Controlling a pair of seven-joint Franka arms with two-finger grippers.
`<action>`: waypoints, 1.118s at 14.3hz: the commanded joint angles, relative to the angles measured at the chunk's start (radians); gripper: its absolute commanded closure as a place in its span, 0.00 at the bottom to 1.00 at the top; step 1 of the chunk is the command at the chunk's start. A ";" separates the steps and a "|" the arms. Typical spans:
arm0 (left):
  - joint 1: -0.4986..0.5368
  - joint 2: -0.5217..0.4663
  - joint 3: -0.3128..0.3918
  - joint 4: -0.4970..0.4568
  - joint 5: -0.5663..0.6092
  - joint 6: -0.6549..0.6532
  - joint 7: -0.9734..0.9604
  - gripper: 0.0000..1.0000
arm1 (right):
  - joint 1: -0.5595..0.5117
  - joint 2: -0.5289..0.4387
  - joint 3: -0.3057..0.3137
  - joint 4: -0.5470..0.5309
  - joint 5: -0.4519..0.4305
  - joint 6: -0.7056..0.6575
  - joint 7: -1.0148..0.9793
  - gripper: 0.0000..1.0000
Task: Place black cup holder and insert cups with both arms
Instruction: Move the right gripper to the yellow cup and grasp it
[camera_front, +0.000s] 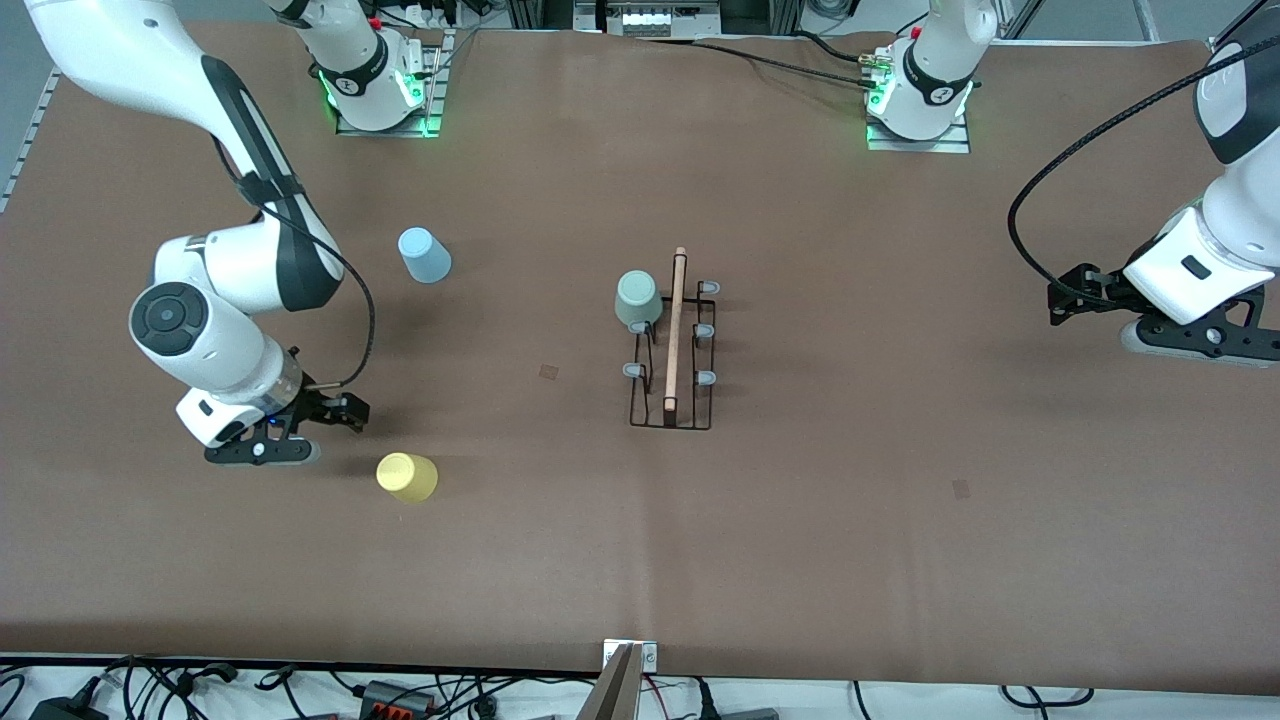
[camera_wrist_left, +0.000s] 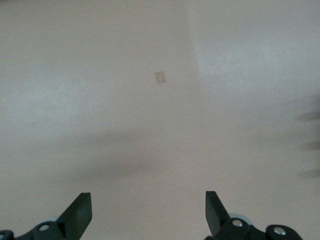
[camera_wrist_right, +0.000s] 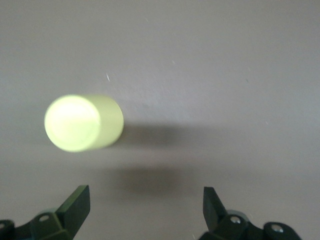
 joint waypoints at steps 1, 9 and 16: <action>0.006 0.008 -0.009 0.025 -0.013 -0.022 -0.007 0.00 | 0.020 0.030 0.014 0.012 -0.011 0.099 0.003 0.00; 0.006 0.008 -0.009 0.044 -0.013 -0.022 -0.007 0.00 | 0.075 0.140 0.003 0.015 -0.017 0.296 0.000 0.00; 0.004 0.008 -0.011 0.054 -0.013 -0.022 -0.007 0.00 | 0.094 0.208 -0.041 0.017 -0.024 0.445 -0.011 0.00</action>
